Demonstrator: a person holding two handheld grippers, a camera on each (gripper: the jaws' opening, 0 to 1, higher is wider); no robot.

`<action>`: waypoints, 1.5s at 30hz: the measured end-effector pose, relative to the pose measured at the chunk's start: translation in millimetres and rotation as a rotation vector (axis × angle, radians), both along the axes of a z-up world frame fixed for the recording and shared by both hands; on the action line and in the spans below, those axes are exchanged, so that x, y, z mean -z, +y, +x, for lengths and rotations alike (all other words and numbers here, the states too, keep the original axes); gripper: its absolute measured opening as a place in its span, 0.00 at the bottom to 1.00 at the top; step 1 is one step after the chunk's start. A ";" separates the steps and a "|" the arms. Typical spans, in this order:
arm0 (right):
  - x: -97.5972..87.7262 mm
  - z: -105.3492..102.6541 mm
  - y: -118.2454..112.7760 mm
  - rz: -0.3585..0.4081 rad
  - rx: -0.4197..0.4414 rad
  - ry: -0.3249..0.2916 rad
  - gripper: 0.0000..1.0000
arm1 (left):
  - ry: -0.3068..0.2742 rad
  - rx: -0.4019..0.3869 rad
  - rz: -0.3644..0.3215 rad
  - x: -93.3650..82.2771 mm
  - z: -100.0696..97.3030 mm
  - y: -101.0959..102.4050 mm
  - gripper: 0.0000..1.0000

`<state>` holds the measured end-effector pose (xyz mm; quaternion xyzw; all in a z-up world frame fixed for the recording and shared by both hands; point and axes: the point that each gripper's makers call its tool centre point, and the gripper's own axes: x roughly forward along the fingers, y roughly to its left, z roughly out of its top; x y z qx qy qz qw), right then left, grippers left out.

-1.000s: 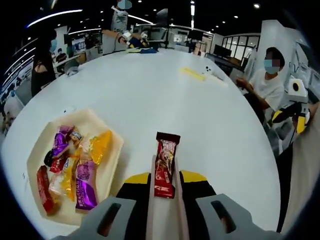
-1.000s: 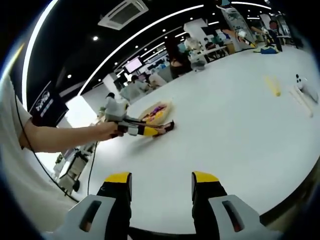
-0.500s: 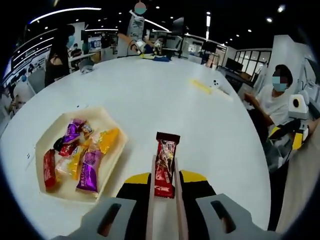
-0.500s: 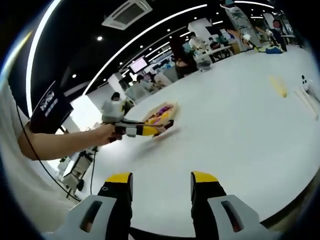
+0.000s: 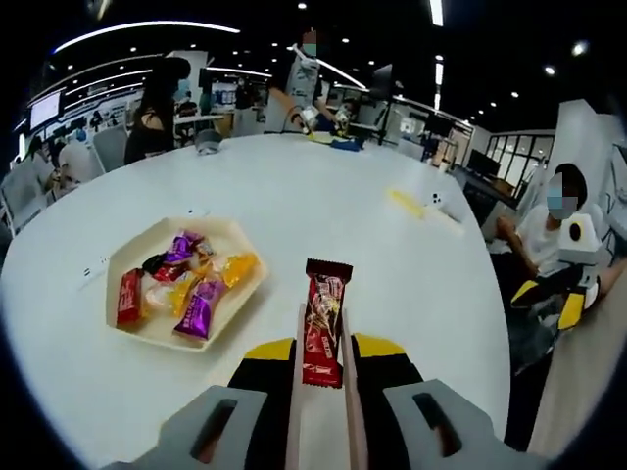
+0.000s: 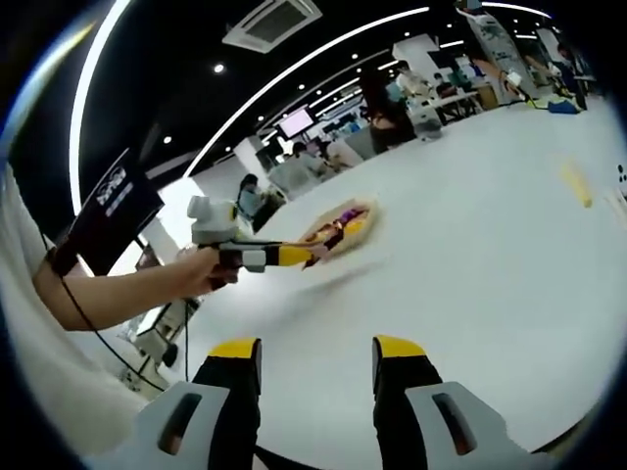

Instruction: Place the target food into the container with the food tongs after gripping and lifting it, then release it inside without dropping or visibly crushing the food.

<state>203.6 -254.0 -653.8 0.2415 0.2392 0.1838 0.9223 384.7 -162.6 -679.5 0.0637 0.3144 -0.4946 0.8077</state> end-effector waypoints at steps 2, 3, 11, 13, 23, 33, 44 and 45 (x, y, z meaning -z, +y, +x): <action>-1.0 1.6 2.8 0.005 -0.004 -0.005 0.45 | 0.003 -0.023 -0.015 -4.0 -0.3 4.9 0.18; -1.9 3.1 5.2 0.008 -0.007 -0.009 0.44 | 0.007 -0.040 -0.024 -6.9 -0.5 9.0 0.18; -7.7 6.2 13.7 0.020 -0.010 -0.032 0.44 | -0.005 -0.085 -0.034 -19.9 1.1 28.9 0.18; -7.4 5.9 15.8 0.021 -0.008 -0.032 0.44 | -0.005 -0.097 -0.038 -22.7 1.7 32.2 0.19; -11.1 14.0 27.4 0.023 -0.021 -0.044 0.43 | 0.005 -0.126 -0.094 -38.5 2.7 39.5 0.19; -11.5 16.3 31.4 0.009 -0.036 -0.044 0.43 | 0.009 -0.161 -0.110 -46.1 6.3 52.5 0.19; -10.8 15.2 25.2 0.001 -0.018 -0.037 0.43 | -0.007 -0.176 -0.110 -54.5 19.7 52.2 0.19; -10.9 15.4 24.9 0.000 -0.017 -0.036 0.43 | -0.008 -0.176 -0.111 -55.2 20.7 51.6 0.19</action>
